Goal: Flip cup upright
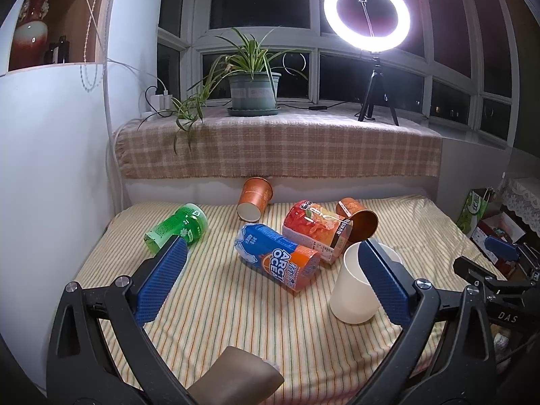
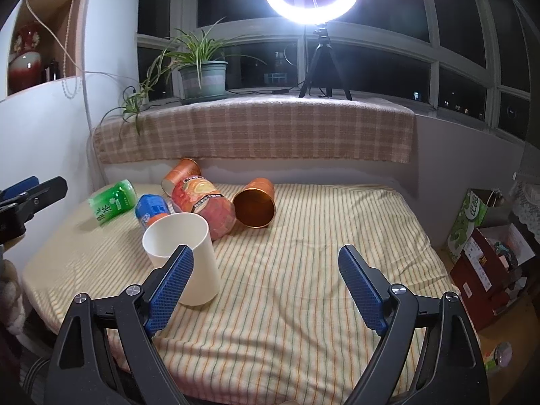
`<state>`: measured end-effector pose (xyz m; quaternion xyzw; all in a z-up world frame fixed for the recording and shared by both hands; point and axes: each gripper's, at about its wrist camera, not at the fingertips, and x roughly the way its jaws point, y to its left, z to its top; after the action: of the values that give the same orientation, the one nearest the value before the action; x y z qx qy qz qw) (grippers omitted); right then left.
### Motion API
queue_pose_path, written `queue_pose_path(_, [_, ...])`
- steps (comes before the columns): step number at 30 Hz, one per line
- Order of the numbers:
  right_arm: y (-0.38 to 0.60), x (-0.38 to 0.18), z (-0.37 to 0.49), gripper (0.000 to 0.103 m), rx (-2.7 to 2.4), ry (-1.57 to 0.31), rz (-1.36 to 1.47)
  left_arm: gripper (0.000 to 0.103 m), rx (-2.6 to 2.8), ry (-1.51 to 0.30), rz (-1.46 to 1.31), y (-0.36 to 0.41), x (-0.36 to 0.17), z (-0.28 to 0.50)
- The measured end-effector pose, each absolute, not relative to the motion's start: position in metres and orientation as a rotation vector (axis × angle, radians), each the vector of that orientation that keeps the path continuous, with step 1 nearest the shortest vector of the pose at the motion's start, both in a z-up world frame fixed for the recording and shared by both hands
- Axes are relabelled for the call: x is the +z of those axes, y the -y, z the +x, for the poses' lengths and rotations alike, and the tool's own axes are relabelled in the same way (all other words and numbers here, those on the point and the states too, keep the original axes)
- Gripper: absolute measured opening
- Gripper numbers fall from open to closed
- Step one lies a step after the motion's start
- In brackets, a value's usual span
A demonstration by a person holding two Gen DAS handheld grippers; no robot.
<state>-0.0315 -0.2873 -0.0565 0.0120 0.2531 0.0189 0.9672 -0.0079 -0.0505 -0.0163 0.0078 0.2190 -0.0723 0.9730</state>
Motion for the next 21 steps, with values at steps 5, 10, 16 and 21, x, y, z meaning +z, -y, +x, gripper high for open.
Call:
queue_pose_path(5, [0.29,-0.0583,-0.0298,0.088,0.033,-0.518,0.036,0.103,-0.142,-0.444,0.017,0.0508,-0.0166,-0.0073])
queue_pose_path(10, [0.2892,-0.0591,-0.0298,0.088,0.03,-0.519,0.034,0.103,-0.139,-0.44,0.021,0.0497,-0.0167,-0.0066])
queue_pose_path(16, [0.2893,-0.0591,-0.0302,0.088,0.029,-0.52,0.032,0.103,-0.135,-0.441,0.02,0.0503,-0.0161,-0.0077])
queue_pose_path(21, [0.2893,-0.0587,-0.0306,0.088,0.028,-0.52,0.033,0.103,-0.134,-0.44,0.019,0.0498,-0.0158,-0.008])
